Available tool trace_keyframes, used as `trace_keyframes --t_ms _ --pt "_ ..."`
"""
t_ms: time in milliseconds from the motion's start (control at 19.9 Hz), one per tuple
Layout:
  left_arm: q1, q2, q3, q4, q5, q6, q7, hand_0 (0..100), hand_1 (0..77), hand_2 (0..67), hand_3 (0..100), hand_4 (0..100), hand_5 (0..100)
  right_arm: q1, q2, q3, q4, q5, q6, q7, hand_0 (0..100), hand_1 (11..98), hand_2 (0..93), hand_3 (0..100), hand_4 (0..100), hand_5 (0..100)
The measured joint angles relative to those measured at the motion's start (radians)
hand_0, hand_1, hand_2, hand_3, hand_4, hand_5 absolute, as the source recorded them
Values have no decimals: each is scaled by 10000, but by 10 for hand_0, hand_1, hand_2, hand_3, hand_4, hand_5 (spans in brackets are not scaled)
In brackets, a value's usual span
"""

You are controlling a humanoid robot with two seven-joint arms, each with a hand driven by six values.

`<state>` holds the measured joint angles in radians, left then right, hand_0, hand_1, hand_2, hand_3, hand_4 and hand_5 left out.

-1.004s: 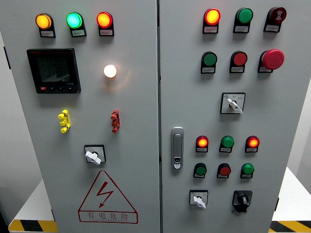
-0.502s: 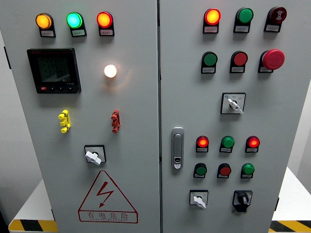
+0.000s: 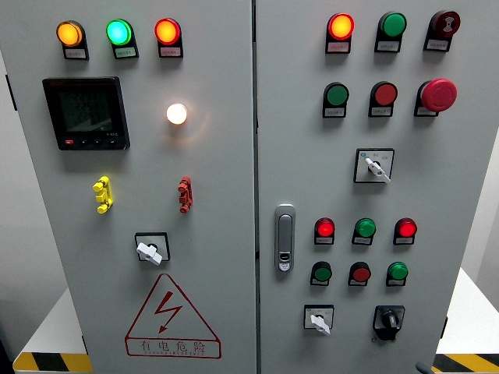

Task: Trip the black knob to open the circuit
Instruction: 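Raise the right hand up to the black rotary knob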

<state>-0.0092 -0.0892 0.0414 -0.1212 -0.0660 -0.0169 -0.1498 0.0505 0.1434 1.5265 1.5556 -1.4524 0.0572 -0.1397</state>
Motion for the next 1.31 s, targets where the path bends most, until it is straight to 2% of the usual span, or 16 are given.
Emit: trace_keyframes --t_ms 201,502,603,753,803,854,1004,1305 --pt "0 -4 0 0 0 0 -3 0 32 128 214 67 16 297 -5 -85 -17 -3 -88 -85 699 473 20 925 978 1000" --pt "0 2 0 0 0 0 -5 0 32 128 214 67 16 727 -8 -168 -47 -3 -172 -120 701 524 22 938 1000 1000" --pt "0 2 0 0 0 0 -5 0 31 128 214 67 16 771 -14 -170 -88 -3 -209 -136 737 555 24 934 993 1000" --pt "0 3 0 0 0 0 -5 0 30 128 214 67 16 836 -21 -182 -126 -3 -218 -149 851 614 26 909 969 1000" --pt "0 3 0 0 0 0 -5 0 31 128 214 67 16 853 -20 -192 -149 -3 -218 -150 907 632 28 903 960 1000" --pt "0 2 0 0 0 0 -5 0 33 128 214 67 16 877 -15 -197 -187 -3 -219 -151 1000 695 28 880 941 1000" --pt "0 1 0 0 0 0 -5 0 33 128 214 67 16 947 -15 -201 -344 9 -219 -152 1000 784 32 857 909 1000" --pt "0 -1 0 0 0 0 -5 0 33 128 214 67 16 1163 -23 -225 -479 13 -219 -163 1000 835 34 848 894 1000"
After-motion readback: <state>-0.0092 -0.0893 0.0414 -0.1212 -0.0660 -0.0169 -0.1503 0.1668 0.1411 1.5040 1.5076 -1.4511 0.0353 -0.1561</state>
